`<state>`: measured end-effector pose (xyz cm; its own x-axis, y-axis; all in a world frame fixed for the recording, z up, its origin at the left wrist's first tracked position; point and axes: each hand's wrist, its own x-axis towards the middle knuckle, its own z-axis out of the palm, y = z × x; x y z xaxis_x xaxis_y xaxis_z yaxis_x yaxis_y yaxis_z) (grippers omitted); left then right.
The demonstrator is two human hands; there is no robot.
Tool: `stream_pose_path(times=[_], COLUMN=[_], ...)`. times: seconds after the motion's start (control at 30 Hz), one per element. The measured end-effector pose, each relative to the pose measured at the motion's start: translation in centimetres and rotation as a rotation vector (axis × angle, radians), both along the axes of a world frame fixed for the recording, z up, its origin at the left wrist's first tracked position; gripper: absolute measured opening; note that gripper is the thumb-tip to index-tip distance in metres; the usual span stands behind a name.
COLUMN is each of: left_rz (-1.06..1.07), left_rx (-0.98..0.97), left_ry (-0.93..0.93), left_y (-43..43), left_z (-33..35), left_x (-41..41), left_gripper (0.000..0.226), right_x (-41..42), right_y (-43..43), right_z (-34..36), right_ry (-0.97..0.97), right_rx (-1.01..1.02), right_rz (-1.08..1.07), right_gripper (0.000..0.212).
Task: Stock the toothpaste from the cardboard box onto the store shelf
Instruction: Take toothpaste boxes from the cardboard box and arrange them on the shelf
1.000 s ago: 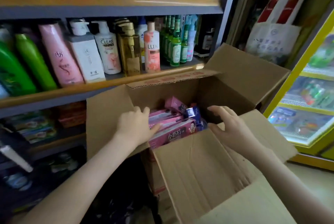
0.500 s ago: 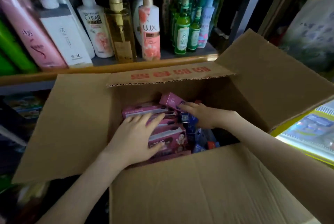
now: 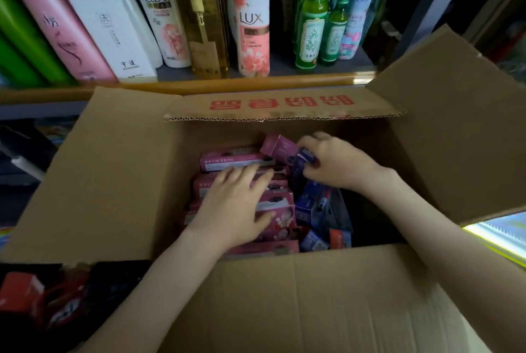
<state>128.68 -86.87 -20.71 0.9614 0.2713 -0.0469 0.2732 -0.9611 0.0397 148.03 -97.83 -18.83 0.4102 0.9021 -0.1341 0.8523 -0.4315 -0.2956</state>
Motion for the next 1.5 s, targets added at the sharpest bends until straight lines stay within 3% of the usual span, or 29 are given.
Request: stream_pose_path(times=[0.13, 0.2, 0.33, 0.43, 0.57, 0.63, 0.73, 0.97, 1.07, 1.3, 1.5], left_rz=[-0.006, 0.001, 0.167, 0.29, 0.497, 0.577, 0.65, 0.705, 0.719, 0.794, 0.793], left_rx=[-0.089, -0.182, -0.576, -0.836, -1.331, -1.396, -1.432, -1.424, -1.396, -1.418, -1.565], left_ry=[-0.005, -0.047, -0.171, -0.237, -0.462, -0.488, -0.422, -0.412, -0.417, -0.471, -0.497], left_y=[-0.1, 0.0, 0.6, 2.1, 3.0, 3.1, 3.1, 3.2, 3.2, 3.2, 3.1], left_z=[-0.1, -0.2, 0.7, 1.1, 1.5, 1.6, 1.9, 2.1, 2.0, 2.0, 2.5], left_x=[0.2, 0.5, 0.5, 0.0, 0.0, 0.2, 0.2, 0.3, 0.4, 0.3, 0.3], left_gripper=[0.078, 0.077, 0.031, 0.026, 0.012, 0.008, 0.014, 0.021, 0.024, 0.013, 0.013], right_x=[-1.0, -1.1, -1.0, -0.5, 1.3, 1.8, 1.2, 0.9, 1.4, 2.4, -0.1], right_y=[-3.4, -4.3, -4.4, -3.9, -2.9, -2.2, -1.1, -0.3, -0.4, -3.3, -5.4], right_z=[3.6, 4.2, 3.9, 2.7, -0.5, -1.9, -3.3, -5.7, -5.6, 0.0, 3.5], right_ry=[0.216, 0.466, 1.024, 1.156, 0.897, 0.623, 0.195, -0.144, -0.074, 0.371, 0.813], right_rx=[0.395, 0.512, 0.564, 0.494, 0.145, -0.182, -0.586, -0.625, -0.611, -0.173, 0.615], right_rz=[-0.191, -0.3, -0.43, -0.47, -0.304, -0.151, 0.101, 0.304, 0.348, -0.024, -0.27], right_gripper=[0.024, 0.016, 0.016, 0.019, 0.056, 0.072, 0.077, 0.058, 0.056, 0.057, 0.029])
